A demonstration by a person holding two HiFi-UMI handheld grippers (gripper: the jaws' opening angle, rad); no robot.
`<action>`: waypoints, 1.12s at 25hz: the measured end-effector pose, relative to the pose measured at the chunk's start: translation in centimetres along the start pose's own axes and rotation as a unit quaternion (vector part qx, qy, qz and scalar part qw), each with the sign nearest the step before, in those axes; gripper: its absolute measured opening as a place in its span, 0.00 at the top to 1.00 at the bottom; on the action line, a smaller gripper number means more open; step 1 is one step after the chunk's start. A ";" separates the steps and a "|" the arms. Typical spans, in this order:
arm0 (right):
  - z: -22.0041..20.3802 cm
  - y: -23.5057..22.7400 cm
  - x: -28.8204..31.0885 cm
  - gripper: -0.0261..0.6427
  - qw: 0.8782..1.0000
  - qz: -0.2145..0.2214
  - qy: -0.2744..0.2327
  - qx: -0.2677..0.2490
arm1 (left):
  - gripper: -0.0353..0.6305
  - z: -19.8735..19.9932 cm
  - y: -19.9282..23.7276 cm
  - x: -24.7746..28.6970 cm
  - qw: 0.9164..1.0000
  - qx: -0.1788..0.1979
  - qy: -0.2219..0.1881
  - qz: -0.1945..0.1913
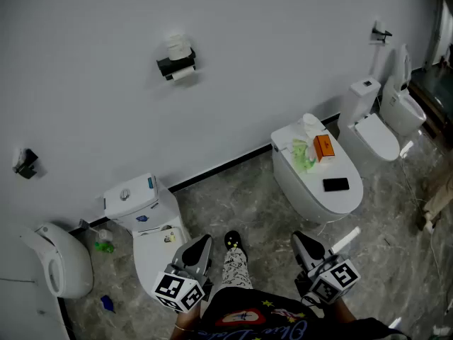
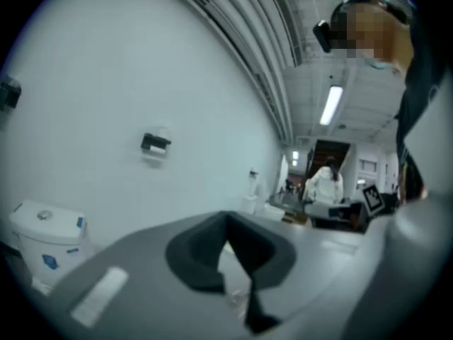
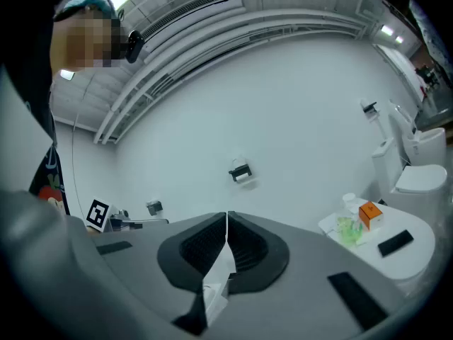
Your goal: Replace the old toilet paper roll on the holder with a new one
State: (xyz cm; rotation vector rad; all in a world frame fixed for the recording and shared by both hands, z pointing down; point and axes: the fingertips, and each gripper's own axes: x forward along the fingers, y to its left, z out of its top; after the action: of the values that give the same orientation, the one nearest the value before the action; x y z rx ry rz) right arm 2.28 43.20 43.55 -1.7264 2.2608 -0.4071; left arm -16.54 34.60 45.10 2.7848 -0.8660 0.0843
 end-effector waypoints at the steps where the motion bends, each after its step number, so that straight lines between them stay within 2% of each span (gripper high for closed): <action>1: 0.3 -0.5 1.7 0.94 1.000 0.005 -0.001 -0.010 | 0.97 -0.2 1.4 1.5 1.000 -0.003 -0.001 -0.001; 6: 0.8 -3.1 10.6 0.94 1.000 0.003 0.003 -0.028 | 0.97 0.1 9.4 8.7 1.000 -0.030 0.001 -0.003; 8: 1.4 -4.4 15.0 0.94 0.999 0.001 0.010 -0.039 | 0.97 1.8 12.7 11.7 0.999 -0.034 -0.008 -0.008; 11: 4.4 -5.3 23.5 0.94 0.998 0.019 -0.001 -0.053 | 0.97 4.9 18.0 16.1 0.999 -0.031 -0.024 -0.011; 15: 6.9 -6.0 33.7 0.94 0.995 0.046 -0.016 -0.087 | 0.97 8.1 24.3 19.3 0.999 -0.015 -0.047 0.013; 18: 8.0 -5.9 39.4 0.94 0.993 0.069 -0.025 -0.096 | 0.97 9.9 27.3 21.0 0.997 -0.012 -0.060 0.036; 22: 8.1 -6.9 44.1 0.94 0.992 0.093 -0.008 -0.087 | 0.97 10.6 29.9 23.8 0.997 -0.013 -0.043 0.056; 25: 7.8 -9.3 46.3 0.94 0.993 0.094 0.013 -0.063 | 0.97 11.1 31.2 26.2 0.997 -0.032 -0.039 0.063; 28: 8.6 -12.3 48.5 0.94 0.993 0.105 0.017 -0.056 | 0.97 12.3 33.2 28.7 0.993 -0.063 -0.052 0.088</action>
State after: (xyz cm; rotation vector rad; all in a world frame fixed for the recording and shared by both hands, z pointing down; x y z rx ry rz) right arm 4.08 -7.28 38.20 -1.5200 2.5016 -0.2733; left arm -11.76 -10.70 43.02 2.6109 -1.1021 -0.0859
